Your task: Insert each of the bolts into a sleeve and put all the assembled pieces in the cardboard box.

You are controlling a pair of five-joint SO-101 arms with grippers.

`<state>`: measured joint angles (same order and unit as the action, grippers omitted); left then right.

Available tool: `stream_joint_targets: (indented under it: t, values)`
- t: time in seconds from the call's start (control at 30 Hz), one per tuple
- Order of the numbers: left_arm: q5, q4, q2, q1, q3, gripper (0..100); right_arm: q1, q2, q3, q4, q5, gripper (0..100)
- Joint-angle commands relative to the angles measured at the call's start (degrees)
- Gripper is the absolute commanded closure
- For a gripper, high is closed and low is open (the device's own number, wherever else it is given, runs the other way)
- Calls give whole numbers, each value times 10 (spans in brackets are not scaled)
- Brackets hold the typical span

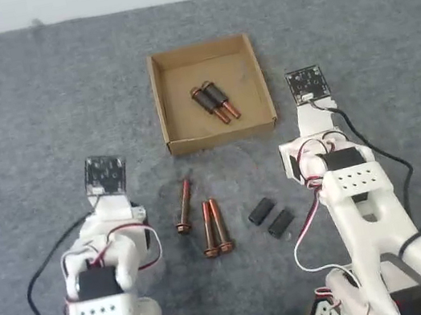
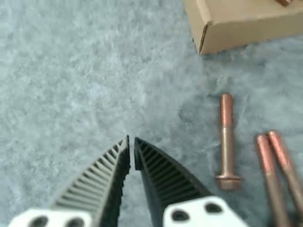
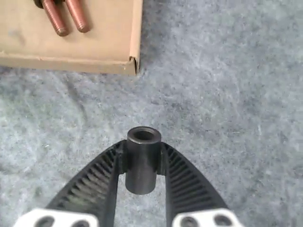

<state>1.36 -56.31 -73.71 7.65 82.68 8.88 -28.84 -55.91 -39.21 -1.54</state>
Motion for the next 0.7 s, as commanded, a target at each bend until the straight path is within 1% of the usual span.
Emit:
stream_joint_targets:
  t: [0.0, 0.13, 0.33, 0.4, 0.5, 0.67]
  values:
    - [-18, -5, 116, -6, -93, 987, -7, -30, 4, 12, 4, 991]
    - [-19, -6, 220, -43, -146, 987, -7, -28, 4, 12, 3, 991]
    - [-24, -4, 280, -160, -166, 987, -7, -28, 4, 12, 3, 991]
    - [-54, -2, 302, -187, -176, 987, -7, -28, 4, 12, 3, 991]
    - [-109, -3, 353, -199, -214, 949, -7, -28, 4, 12, 3, 991]
    - [-115, -2, 452, -200, -263, 836, -7, -28, 4, 13, 3, 991]
